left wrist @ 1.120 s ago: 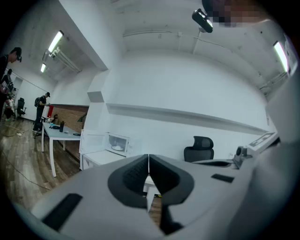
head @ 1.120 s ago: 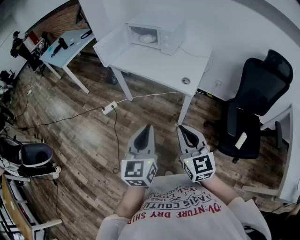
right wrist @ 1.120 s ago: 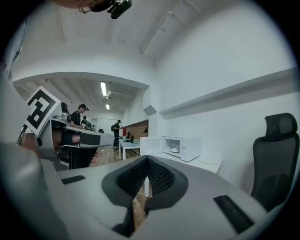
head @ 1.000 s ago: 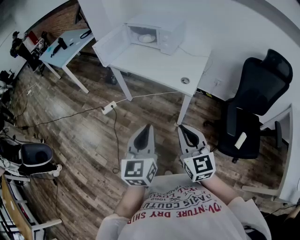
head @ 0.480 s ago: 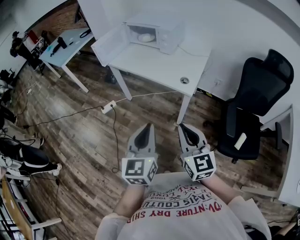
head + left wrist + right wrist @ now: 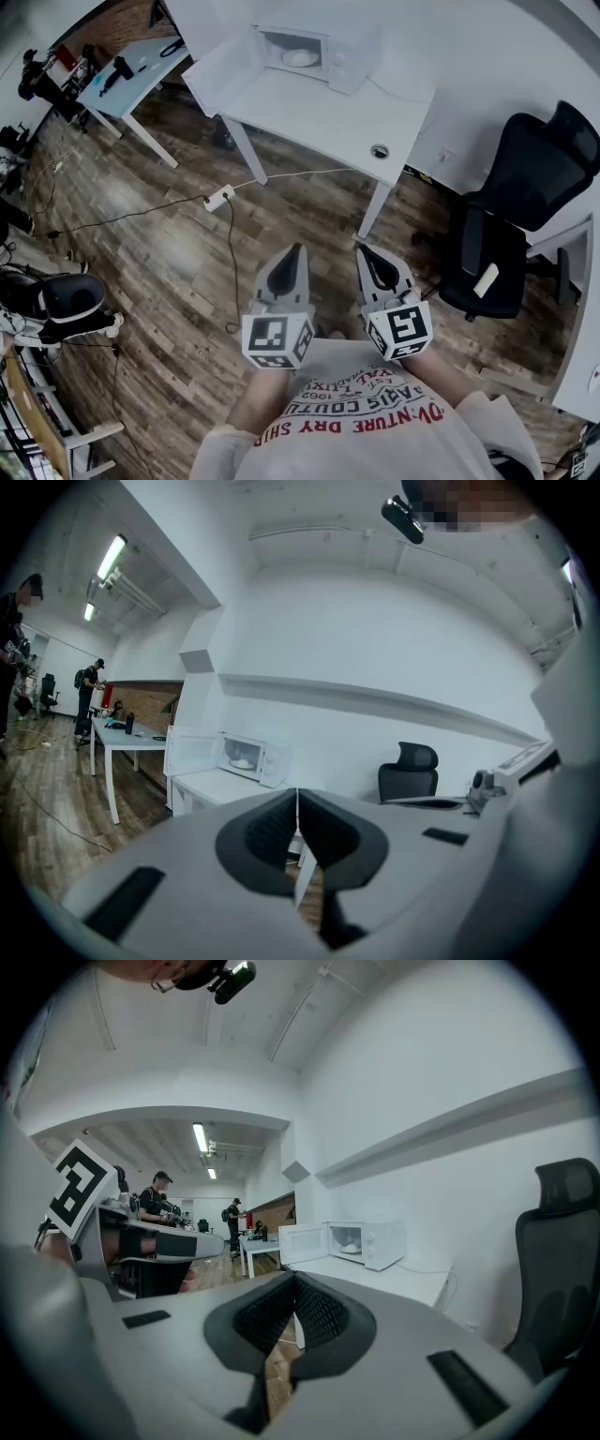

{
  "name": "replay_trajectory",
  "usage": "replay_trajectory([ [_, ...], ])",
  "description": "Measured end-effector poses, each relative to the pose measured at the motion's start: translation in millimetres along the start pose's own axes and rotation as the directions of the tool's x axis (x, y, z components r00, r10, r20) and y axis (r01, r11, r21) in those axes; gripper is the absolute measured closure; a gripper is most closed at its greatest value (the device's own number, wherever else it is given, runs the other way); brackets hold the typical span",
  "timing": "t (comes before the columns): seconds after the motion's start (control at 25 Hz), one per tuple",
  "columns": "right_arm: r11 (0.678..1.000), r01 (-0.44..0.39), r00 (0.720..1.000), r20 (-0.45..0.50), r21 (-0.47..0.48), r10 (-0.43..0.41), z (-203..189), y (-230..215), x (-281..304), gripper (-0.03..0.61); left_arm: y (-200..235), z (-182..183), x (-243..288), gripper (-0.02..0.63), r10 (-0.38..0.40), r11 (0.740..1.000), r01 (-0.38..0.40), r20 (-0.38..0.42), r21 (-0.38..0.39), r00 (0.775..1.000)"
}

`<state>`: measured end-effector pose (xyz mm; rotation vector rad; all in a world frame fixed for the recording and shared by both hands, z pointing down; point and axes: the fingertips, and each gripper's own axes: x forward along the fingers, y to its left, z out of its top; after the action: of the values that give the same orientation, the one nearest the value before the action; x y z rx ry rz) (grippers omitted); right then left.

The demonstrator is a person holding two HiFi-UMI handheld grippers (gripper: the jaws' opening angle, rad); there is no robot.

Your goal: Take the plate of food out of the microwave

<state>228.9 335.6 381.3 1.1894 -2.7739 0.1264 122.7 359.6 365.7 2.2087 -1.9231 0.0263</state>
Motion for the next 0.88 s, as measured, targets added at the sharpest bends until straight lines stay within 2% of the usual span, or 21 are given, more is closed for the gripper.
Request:
replay_trajectory([
  [0.2, 1.000, 0.007, 1.000, -0.022, 0.005, -0.007, -4, -2, 35, 0.566, 28, -4, 21, 0.606, -0.001, 1.000, 0.001, -0.013, -0.023, 1.000],
  [0.48, 0.999, 0.050, 0.998, -0.023, -0.006, -0.050, 6, 1, 106, 0.566, 94, 15, 67, 0.606, -0.027, 0.999, 0.027, -0.002, -0.032, 1.000],
  [0.88, 0.987, 0.157, 0.987, -0.046, 0.022, -0.155, 33, 12, 247, 0.566, 208, 53, 155, 0.606, -0.146, 0.989, 0.145, -0.042, -0.029, 0.988],
])
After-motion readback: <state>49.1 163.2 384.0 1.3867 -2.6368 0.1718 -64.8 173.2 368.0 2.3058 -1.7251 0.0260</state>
